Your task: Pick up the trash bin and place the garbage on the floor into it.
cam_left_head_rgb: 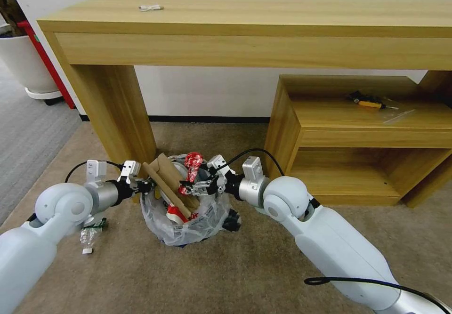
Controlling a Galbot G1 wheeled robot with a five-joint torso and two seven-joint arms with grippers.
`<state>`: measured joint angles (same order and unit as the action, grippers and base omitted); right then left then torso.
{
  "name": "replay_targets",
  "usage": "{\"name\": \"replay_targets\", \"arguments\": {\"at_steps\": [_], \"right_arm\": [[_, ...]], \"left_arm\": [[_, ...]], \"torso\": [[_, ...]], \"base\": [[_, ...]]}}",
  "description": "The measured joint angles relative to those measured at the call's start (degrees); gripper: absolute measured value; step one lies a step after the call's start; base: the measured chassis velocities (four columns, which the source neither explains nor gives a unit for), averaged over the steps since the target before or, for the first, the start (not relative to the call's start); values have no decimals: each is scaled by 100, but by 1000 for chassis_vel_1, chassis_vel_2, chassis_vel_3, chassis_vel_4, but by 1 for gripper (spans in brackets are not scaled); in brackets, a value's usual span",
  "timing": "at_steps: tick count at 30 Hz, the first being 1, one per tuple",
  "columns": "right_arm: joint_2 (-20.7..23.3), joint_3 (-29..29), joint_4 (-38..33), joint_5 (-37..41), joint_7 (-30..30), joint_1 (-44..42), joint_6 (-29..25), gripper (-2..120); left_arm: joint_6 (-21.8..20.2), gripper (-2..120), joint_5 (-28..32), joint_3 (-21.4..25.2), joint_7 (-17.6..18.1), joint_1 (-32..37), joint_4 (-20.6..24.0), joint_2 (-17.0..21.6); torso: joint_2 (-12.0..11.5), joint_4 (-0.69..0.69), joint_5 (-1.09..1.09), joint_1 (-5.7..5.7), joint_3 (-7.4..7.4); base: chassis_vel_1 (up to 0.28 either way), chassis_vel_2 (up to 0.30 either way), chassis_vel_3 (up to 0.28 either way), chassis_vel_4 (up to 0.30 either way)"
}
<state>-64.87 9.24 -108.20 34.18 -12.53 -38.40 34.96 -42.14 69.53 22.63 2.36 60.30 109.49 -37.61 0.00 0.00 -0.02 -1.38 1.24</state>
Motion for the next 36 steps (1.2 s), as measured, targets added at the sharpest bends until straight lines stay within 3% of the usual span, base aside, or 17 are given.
{"name": "replay_targets", "arguments": {"at_steps": [12, 16, 18, 27, 30, 31, 34, 36], "right_arm": [[-145, 85, 102, 1, 46, 86, -130, 100], [-122, -282, 42, 45, 54, 40, -144, 100], [81, -704, -48, 79, 151, -145, -200, 100], [570, -1605, -44, 84, 350, -787, -394, 100], [648, -2188, 1, -56, 356, -1297, -566, 100], [648, -2188, 1, -56, 356, -1297, -566, 100], [633, -2559, -22, -220, 352, -1715, -746, 100], [609, -2664, -43, -287, 349, -1847, -817, 100]], "left_arm": [[0, 0, -76, 217, -53, 382, 179, 46], [0, 0, -300, 406, -224, 731, 223, 124], [0, 0, -496, 494, -402, 867, 141, 153], [1, 0, -687, 801, -622, 1232, -33, 146], [1, 0, -831, 1466, -783, 1904, 10, 28], [1, 0, -831, 1466, -783, 1904, 10, 28], [1, 0, -1014, 2131, -911, 2453, 90, -138], [2, 0, -1057, 2312, -949, 2630, 123, -197]], "torso": [[0, 0, 0, 0, 0], [1, 1, 0, 0, 0], [1, 0, 0, 0, 0], [1, -2, 1, 0, 0], [1, -1, 0, 0, 0], [1, -1, 0, 0, 0], [1, 1, 1, 0, 0], [1, 0, 1, 0, -1]], "base": [[0, 0, 0, 0], [0, 0, 0, 0], [0, 0, 0, 0], [0, 0, 0, 0], [0, 0, 0, 0], [0, 0, 0, 0], [0, 0, 0, 0], [0, 0, 0, 0]]}}
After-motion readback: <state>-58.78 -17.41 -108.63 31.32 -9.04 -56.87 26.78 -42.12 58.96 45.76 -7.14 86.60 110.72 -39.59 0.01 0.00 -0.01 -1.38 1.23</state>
